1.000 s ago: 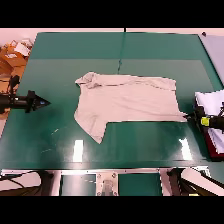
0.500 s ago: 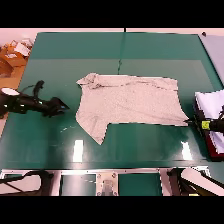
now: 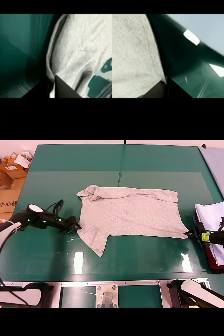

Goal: Fold the shirts.

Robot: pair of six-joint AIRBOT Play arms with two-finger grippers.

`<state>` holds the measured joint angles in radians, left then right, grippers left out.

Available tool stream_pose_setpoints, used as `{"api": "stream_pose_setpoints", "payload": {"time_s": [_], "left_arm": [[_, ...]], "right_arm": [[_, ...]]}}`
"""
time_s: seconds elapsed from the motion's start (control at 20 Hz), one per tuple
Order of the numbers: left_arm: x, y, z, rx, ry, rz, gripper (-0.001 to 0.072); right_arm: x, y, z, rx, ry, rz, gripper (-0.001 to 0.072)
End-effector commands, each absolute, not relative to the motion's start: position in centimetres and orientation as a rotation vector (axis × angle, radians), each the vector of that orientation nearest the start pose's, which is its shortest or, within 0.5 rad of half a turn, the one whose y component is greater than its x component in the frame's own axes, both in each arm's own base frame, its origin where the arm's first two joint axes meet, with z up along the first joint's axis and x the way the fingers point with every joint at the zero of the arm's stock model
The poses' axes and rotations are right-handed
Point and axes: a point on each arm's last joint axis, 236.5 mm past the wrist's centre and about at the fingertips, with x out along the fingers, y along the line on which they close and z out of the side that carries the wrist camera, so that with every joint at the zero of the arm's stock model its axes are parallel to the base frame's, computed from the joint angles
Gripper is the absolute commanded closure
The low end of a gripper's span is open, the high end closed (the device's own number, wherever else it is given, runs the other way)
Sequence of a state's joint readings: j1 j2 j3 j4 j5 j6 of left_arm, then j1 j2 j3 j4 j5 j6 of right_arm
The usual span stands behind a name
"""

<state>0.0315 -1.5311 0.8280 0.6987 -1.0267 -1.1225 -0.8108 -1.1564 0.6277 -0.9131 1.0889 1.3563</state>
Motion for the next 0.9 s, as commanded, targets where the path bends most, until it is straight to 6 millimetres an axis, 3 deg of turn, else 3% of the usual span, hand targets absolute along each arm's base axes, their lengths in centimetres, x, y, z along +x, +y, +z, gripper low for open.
{"api": "stream_pose_setpoints", "payload": {"time_s": [0.0, 0.2, 0.3, 0.4, 0.5, 0.6, 0.65, 0.75, 0.85], "left_arm": [[32.5, -14.2, -12.1, -0.594, 1.480, -0.477, 0.0686], [32.5, -11.7, -11.3, -0.624, 1.476, -0.450, 0.0687], [33.8, -10.4, -8.9, -0.633, 1.408, -0.448, 0.0687], [35.6, -9.8, -4.0, -0.596, 1.298, -0.488, 0.0687], [38.2, -9.5, 3.7, -0.498, 1.111, -0.530, 0.0687], [40.0, -9.1, 14.2, -0.393, 0.860, -0.541, 0.0687], [40.0, -9.1, 20.3, -0.323, 0.716, -0.549, 0.0687], [37.8, -9.4, 31.8, -0.192, 0.448, -0.558, 0.0687], [33.4, -10.2, 41.8, -0.086, 0.215, -0.562, 0.0687]], "right_arm": [[26.7, -9.5, -7.5, 1.077, 1.172, -0.263, 0.0704], [26.7, -8.7, -7.2, 1.093, 1.187, -0.233, 0.0703], [27.5, -6.8, -6.5, 1.053, 1.202, -0.145, 0.0704], [29.2, -4.7, -4.4, 0.956, 1.205, -0.054, 0.0705], [31.9, -3.0, 0.9, 0.868, 1.123, 0.058, 0.0705], [34.4, -2.6, 9.1, 0.803, 0.954, 0.131, 0.0705], [34.9, -2.8, 13.8, 0.743, 0.860, 0.142, 0.0705], [34.7, -2.7, 23.2, 0.621, 0.658, 0.146, 0.0704], [32.9, -1.8, 31.8, 0.522, 0.473, 0.147, 0.0704]]}}
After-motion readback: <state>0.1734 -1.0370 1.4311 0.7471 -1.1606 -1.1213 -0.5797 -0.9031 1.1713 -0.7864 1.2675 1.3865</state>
